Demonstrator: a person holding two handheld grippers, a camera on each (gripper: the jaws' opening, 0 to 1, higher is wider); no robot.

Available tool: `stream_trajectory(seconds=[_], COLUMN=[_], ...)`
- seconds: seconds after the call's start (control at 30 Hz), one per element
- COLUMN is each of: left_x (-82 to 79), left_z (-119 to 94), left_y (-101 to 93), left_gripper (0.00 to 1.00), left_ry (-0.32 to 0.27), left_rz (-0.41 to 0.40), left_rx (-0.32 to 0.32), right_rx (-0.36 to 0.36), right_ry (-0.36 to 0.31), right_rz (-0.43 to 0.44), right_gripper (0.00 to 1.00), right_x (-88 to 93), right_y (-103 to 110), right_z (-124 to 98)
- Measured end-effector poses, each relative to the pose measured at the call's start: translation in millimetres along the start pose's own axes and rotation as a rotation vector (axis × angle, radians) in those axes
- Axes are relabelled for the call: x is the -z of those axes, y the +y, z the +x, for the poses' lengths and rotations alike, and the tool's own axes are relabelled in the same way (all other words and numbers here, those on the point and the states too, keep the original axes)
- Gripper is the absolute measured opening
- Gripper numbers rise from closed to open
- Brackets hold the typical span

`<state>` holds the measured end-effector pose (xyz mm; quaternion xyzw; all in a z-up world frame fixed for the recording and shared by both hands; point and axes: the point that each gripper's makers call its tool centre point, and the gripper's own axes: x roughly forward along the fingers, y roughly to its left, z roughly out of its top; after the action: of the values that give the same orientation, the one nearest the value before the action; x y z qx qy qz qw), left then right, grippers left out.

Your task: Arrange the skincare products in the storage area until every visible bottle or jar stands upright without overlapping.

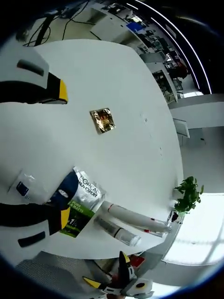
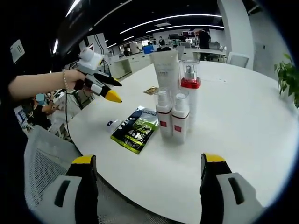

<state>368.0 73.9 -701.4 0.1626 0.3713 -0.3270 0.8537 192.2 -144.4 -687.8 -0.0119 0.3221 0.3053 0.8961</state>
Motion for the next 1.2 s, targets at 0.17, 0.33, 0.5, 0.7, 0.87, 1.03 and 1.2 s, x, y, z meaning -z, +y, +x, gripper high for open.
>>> stream_trajectory(seconds=[0.17,0.33,0.5,0.7,0.87,1.03,1.2], left_x=[-5.5,-11.2,-20.8,-28.8,-37.7,-39.4,-41.3], left_z=[16.1,34.6,47.9,64.8,81.7,93.9,105.4], left_y=[10.7,22.4,32.8,45.0,58.3,64.6,69.9], left_gripper=[0.86,0.86,0.86,0.84,0.83,0.82,0.8], left_ry=[0.012,0.025,0.034,0.028,0.023,0.026,0.047], left_rz=[-0.005,0.011,0.022,0.027,0.017,0.021,0.035], left_rx=[0.01,0.02,0.024,0.014,0.002,-0.007,-0.019], right_rx=[0.005,0.011,0.015,0.019,0.018,0.023,0.025], right_ry=[0.01,0.016,0.024,0.028,0.037,0.037,0.044], right_rz=[0.008,0.02,0.025,0.037,0.036,0.051,0.053], right_gripper=[0.92,0.92,0.92,0.92,0.91,0.91,0.91], right_x=[1.5,2.7,4.5,5.8,7.4,7.6,9.7], right_y=[-1.1,-2.4,-3.7,-5.4,-5.4,-6.8,-8.1], right_z=[0.6,0.6,1.1,1.4,2.3,2.3,2.8])
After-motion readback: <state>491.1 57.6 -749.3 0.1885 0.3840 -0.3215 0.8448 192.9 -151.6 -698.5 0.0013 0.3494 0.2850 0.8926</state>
